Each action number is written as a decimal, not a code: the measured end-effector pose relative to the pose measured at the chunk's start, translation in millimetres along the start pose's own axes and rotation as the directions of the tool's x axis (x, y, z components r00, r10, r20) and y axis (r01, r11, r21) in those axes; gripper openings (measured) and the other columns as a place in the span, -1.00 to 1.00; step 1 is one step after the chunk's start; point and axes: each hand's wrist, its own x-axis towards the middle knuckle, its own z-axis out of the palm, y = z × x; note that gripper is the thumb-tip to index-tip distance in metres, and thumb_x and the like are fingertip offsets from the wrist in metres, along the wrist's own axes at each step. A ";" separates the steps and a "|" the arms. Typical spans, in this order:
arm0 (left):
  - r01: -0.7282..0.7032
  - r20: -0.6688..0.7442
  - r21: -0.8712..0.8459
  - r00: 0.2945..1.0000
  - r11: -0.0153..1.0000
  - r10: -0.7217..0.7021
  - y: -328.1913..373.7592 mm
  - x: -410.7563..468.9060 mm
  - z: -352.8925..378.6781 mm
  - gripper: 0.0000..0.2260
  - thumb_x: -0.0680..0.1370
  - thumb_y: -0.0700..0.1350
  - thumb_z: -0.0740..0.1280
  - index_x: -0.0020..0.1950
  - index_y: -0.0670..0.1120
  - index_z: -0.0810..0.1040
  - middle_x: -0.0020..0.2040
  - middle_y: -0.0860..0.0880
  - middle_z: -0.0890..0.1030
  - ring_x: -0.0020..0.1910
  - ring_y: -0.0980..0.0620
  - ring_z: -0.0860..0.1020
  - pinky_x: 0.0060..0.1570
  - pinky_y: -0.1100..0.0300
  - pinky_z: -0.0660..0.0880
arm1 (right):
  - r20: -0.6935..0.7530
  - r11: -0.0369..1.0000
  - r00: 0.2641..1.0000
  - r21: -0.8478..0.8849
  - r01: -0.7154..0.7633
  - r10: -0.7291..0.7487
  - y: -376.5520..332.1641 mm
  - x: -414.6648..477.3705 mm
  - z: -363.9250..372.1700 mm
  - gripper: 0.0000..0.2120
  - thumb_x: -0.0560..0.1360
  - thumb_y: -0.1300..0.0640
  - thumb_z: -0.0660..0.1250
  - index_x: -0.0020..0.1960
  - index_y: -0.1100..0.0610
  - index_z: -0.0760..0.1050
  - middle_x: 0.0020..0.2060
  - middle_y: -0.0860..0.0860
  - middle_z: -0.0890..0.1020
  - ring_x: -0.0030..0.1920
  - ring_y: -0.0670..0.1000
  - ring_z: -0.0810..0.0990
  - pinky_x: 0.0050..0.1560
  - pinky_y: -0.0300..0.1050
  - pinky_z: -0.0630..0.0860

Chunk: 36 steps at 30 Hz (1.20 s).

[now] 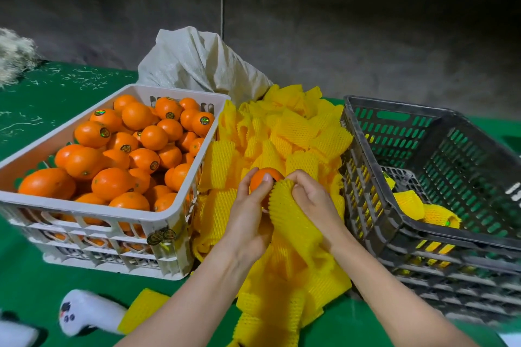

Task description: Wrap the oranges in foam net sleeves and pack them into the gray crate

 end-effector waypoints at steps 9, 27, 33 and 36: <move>0.011 0.241 0.174 0.969 0.985 -0.053 -4.1 -2.2 -3.1 -0.37 0.33 0.05 0.37 0.39 -0.03 0.38 0.13 -0.13 0.64 0.07 -0.06 0.63 0.02 0.04 0.56 | -0.197 0.990 0.980 -0.142 -0.004 -0.024 3.5 6.1 -6.1 -0.83 0.56 0.38 0.10 0.07 0.35 0.43 -0.36 0.07 0.40 -0.25 0.03 0.39 -0.27 -0.10 0.19; 0.243 0.200 0.020 0.950 0.970 -0.242 7.4 9.3 -8.7 -0.50 0.35 0.23 0.31 0.02 -0.14 0.69 0.15 -0.18 0.63 0.17 -0.14 0.59 0.25 -0.10 0.42 | -0.210 0.972 0.976 0.235 -0.002 0.053 7.7 23.1 -1.6 -0.57 0.58 0.16 0.20 -0.43 0.07 0.15 -0.50 -0.05 0.17 -0.51 -0.17 0.20 -0.42 -0.24 0.12; 0.193 0.042 -0.021 0.980 0.981 -0.192 9.8 9.5 -0.2 -0.54 0.51 0.20 0.24 -0.04 -0.18 0.68 -0.08 -0.19 0.68 -0.12 -0.12 0.64 0.03 -0.02 0.51 | -0.094 0.952 0.995 0.307 -0.005 0.036 3.8 12.4 3.3 -0.80 0.60 0.22 0.14 -0.09 0.17 0.52 -0.26 0.00 0.56 -0.31 -0.31 0.49 -0.26 -0.42 0.39; 0.128 -0.044 0.003 0.991 0.992 -0.128 11.0 10.7 1.3 -0.74 0.56 0.13 0.24 0.13 0.03 0.56 -0.07 -0.15 0.69 -0.11 -0.11 0.65 -0.07 0.02 0.55 | 0.080 0.846 0.965 0.467 -0.257 0.249 5.0 6.9 0.6 -0.56 0.60 -0.04 0.06 -0.23 0.06 0.64 -0.22 0.02 0.67 -0.20 -0.11 0.59 -0.04 -0.16 0.52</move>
